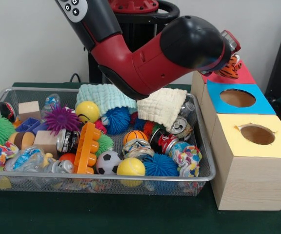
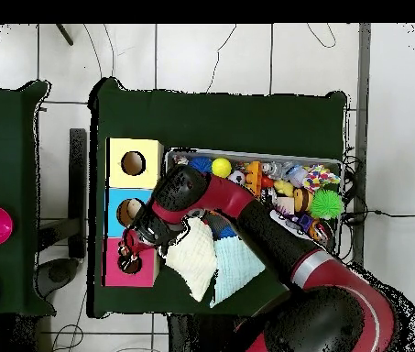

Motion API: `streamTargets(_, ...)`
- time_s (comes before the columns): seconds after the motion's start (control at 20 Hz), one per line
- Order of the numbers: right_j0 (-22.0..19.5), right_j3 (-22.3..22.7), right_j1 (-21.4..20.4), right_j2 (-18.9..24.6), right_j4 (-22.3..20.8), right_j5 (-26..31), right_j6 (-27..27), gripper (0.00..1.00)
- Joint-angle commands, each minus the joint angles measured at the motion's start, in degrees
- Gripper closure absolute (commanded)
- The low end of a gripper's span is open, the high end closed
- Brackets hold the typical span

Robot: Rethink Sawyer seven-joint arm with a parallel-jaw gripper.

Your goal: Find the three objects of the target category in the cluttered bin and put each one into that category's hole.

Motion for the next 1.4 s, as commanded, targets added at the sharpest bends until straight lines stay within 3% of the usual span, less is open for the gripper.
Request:
streamTargets(0.05,-0.9,-0.7,0.5,-3.2,2.3,1.4,4.0,1.0)
streamTargets(0.85,-0.1,-3.0,2.2,-3.6,4.0,4.2,4.5,1.0)
streamTargets(1.4,0.1,-2.3,3.3,-3.9,3.2,4.2,3.8,1.0)
